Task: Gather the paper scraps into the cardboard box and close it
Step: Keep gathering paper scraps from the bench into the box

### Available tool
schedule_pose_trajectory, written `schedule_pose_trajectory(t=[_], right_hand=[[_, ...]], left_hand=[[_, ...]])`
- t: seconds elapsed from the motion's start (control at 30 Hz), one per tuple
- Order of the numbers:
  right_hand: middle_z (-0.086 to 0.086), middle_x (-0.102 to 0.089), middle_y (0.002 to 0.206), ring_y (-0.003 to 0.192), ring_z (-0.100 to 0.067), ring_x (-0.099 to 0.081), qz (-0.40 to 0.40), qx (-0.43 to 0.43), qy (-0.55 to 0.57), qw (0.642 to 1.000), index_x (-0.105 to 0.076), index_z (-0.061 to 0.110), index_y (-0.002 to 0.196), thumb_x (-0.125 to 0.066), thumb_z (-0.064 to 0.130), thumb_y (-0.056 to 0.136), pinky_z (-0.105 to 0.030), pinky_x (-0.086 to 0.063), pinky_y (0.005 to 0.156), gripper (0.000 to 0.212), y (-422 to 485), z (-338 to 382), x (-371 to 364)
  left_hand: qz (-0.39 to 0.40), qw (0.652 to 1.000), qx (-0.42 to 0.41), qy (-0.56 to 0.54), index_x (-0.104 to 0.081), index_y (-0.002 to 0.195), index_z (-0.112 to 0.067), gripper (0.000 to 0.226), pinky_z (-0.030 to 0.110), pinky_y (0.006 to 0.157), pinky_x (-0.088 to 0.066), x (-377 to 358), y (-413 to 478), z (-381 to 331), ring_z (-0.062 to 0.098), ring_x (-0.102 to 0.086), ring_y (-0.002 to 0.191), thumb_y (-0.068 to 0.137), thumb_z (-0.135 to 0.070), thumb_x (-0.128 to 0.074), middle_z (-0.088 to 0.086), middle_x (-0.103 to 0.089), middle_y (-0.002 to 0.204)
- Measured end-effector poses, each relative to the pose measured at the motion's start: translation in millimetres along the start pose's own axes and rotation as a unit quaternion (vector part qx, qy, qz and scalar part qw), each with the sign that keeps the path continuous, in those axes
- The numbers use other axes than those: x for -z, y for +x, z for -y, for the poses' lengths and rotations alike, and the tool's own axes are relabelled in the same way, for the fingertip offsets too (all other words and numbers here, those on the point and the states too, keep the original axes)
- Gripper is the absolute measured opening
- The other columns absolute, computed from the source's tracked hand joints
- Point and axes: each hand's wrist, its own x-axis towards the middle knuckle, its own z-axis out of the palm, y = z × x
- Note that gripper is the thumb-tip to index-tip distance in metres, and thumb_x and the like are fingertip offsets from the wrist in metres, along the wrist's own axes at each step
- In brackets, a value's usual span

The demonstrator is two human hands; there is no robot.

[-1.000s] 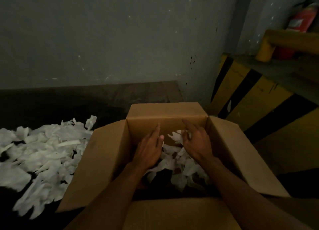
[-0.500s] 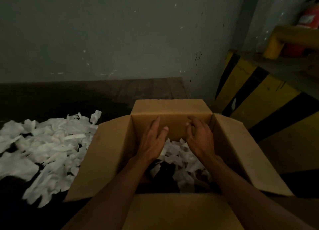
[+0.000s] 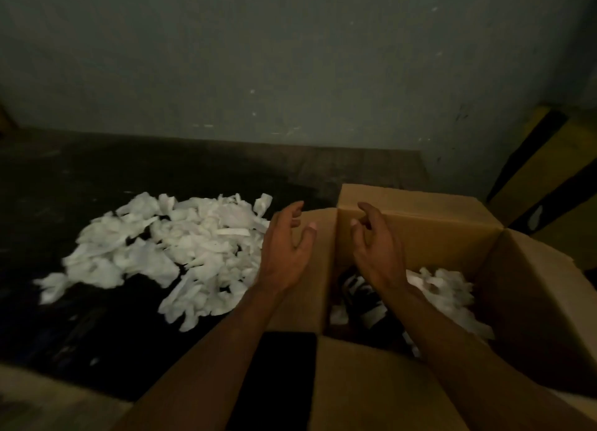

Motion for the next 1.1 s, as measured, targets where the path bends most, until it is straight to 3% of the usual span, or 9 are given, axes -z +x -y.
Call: schedule_pose_trajectory(t=[0.13, 0.3, 0.37, 0.53, 0.63, 0.8, 0.9, 1.0, 1.1], right_hand=[[-0.001, -0.053, 0.13, 0.117, -0.017, -0.05, 0.038, 0.024, 0.026, 0.999, -0.033, 0.033, 0.143, -0.045, 0.036, 0.098, -0.035, -0.039, 0.097, 0.047, -9, 54, -56], [-0.001, -0.055, 0.131, 0.117, -0.016, -0.053, 0.055, 0.045, 0.037, 0.997, -0.031, 0.029, 0.145, -0.046, 0.036, 0.098, -0.031, -0.043, 0.1, 0.05, -33, 135, -137], [0.001, -0.053, 0.134, 0.121, -0.016, -0.051, 0.068, 0.048, 0.034, 0.996, -0.03, 0.03, 0.146, -0.045, 0.037, 0.099, -0.026, -0.036, 0.099, 0.05, -50, 162, -173], [0.001, -0.058, 0.121, 0.113, -0.014, -0.052, 0.061, 0.049, 0.043, 0.996, -0.034, 0.032, 0.143, -0.046, 0.039, 0.097, -0.035, -0.045, 0.096, 0.048, -103, 190, -254], [0.0, -0.057, 0.124, 0.118, -0.016, -0.048, 0.077, 0.04, 0.006, 0.996, -0.038, 0.029, 0.142, -0.046, 0.037, 0.097, -0.03, -0.04, 0.096, 0.046, -125, 184, -280], [-0.003, -0.056, 0.127, 0.119, -0.018, -0.048, 0.093, 0.025, -0.04, 0.995, -0.041, 0.025, 0.14, -0.048, 0.036, 0.097, -0.038, -0.044, 0.099, 0.044, -130, 158, -302], [-0.007, -0.058, 0.125, 0.116, -0.023, -0.051, 0.086, 0.022, -0.077, 0.993, -0.05, 0.02, 0.134, -0.051, 0.034, 0.096, -0.039, -0.045, 0.096, 0.041, -115, 139, -310], [-0.007, -0.061, 0.119, 0.109, -0.027, -0.053, 0.075, 0.021, -0.127, 0.989, -0.057, 0.02, 0.126, -0.045, 0.044, 0.092, -0.045, -0.046, 0.09, 0.043, -94, 120, -318], [-0.006, -0.062, 0.118, 0.112, -0.03, -0.053, 0.054, 0.035, -0.18, 0.982, -0.062, 0.022, 0.121, -0.045, 0.049, 0.088, -0.05, -0.042, 0.093, 0.045, -81, 97, -328]], left_hand=[[-0.064, 0.998, 0.009, 0.0, -0.046, 0.133, -0.027, 0.042, 0.033, 0.093, -0.049, 73, -6, 40, 0.006, -0.054, 0.109, 0.093, -0.034, -0.054, -0.004, -0.054, 0.128], [-0.115, 0.993, 0.019, -0.008, -0.046, 0.13, -0.033, 0.042, 0.026, 0.085, -0.049, 173, -23, 103, 0.003, -0.056, 0.103, 0.089, -0.039, -0.055, -0.009, -0.057, 0.117], [-0.115, 0.993, 0.025, 0.01, -0.044, 0.131, -0.038, 0.042, 0.025, 0.083, -0.049, 213, -32, 129, 0.003, -0.056, 0.103, 0.091, -0.036, -0.056, -0.009, -0.057, 0.117], [-0.072, 0.995, 0.033, 0.063, -0.039, 0.137, -0.033, 0.047, 0.03, 0.089, -0.049, 285, -58, 193, 0.003, -0.053, 0.108, 0.092, -0.038, -0.054, -0.006, -0.054, 0.126], [-0.034, 0.992, 0.036, 0.112, -0.039, 0.138, -0.028, 0.049, 0.028, 0.095, -0.043, 298, -68, 227, 0.006, -0.05, 0.114, 0.092, -0.04, -0.052, -0.002, -0.051, 0.131], [0.003, 0.99, 0.05, 0.131, -0.044, 0.136, -0.024, 0.045, 0.019, 0.094, -0.032, 285, -62, 270, -0.001, -0.039, 0.114, 0.094, -0.038, -0.051, -0.001, -0.049, 0.133], [0.025, 0.992, 0.033, 0.122, -0.05, 0.132, -0.019, 0.044, 0.022, 0.096, -0.037, 271, -48, 288, 0.003, -0.044, 0.114, 0.093, -0.04, -0.05, 0.001, -0.052, 0.129], [0.046, 0.991, 0.018, 0.125, -0.052, 0.128, -0.018, 0.044, 0.018, 0.093, -0.037, 258, -33, 301, 0.007, -0.049, 0.112, 0.091, -0.042, -0.049, 0.001, -0.054, 0.123], [0.07, 0.99, -0.004, 0.123, -0.053, 0.126, -0.018, 0.045, 0.023, 0.093, -0.042, 244, -18, 313, 0.013, -0.051, 0.112, 0.09, -0.044, -0.049, 0.002, -0.054, 0.121]])
